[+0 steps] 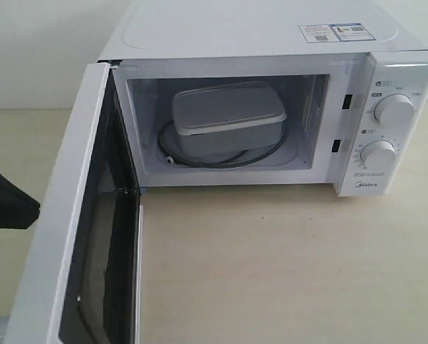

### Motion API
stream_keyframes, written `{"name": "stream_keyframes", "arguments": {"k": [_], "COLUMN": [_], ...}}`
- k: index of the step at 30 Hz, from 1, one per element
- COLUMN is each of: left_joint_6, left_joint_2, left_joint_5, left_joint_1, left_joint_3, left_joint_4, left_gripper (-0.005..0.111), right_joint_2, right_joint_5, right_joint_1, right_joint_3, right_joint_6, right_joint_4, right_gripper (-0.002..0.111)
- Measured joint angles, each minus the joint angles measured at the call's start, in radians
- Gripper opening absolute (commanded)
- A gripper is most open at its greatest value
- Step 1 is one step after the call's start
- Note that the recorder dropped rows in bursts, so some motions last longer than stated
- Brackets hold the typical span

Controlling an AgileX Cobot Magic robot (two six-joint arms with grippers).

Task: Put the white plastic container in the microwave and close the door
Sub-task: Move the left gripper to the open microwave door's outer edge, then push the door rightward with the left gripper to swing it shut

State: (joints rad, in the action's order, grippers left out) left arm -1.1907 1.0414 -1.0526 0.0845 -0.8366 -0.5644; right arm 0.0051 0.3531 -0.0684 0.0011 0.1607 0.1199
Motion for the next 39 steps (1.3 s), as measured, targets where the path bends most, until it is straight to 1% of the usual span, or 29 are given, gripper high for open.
{"name": "stream_keyframes", "arguments": {"k": [1, 9, 16, 21, 25, 31, 36, 39], "left_joint_6": [-0.010, -0.026, -0.051, -0.059, -0.061, -0.078, -0.102, -0.104], "left_joint_2": [0.002, 0.076, 0.165, 0.242, 0.303, 0.386, 0.447, 0.485], "left_joint_5": [0.032, 0.215, 0.388, 0.541, 0.653, 0.797, 0.927, 0.961], "left_joint_1": [0.033, 0.177, 0.285, 0.362, 0.404, 0.461, 0.487, 0.489], "left_joint_3": [0.013, 0.024, 0.024, 0.024, 0.013, -0.047, -0.101, -0.133], "left_joint_4": [-0.004, -0.031, -0.108, -0.115, -0.115, -0.116, -0.117, -0.120], "left_gripper": [0.004, 0.004, 0.004, 0.004, 0.004, 0.004, 0.004, 0.004], "right_joint_2": [0.000, 0.000, 0.000, 0.000, 0.000, 0.000, 0.000, 0.000], "right_joint_5": [0.000, 0.000, 0.000, 0.000, 0.000, 0.000, 0.000, 0.000], "right_joint_1": [0.000, 0.000, 0.000, 0.000, 0.000, 0.000, 0.000, 0.000], "right_joint_3": [0.000, 0.000, 0.000, 0.000, 0.000, 0.000, 0.000, 0.000], "right_joint_6": [0.000, 0.000, 0.000, 0.000, 0.000, 0.000, 0.000, 0.000], "right_joint_4": [0.000, 0.000, 0.000, 0.000, 0.000, 0.000, 0.000, 0.000], "right_gripper": [0.000, 0.000, 0.000, 0.000, 0.000, 0.000, 0.000, 0.000]}}
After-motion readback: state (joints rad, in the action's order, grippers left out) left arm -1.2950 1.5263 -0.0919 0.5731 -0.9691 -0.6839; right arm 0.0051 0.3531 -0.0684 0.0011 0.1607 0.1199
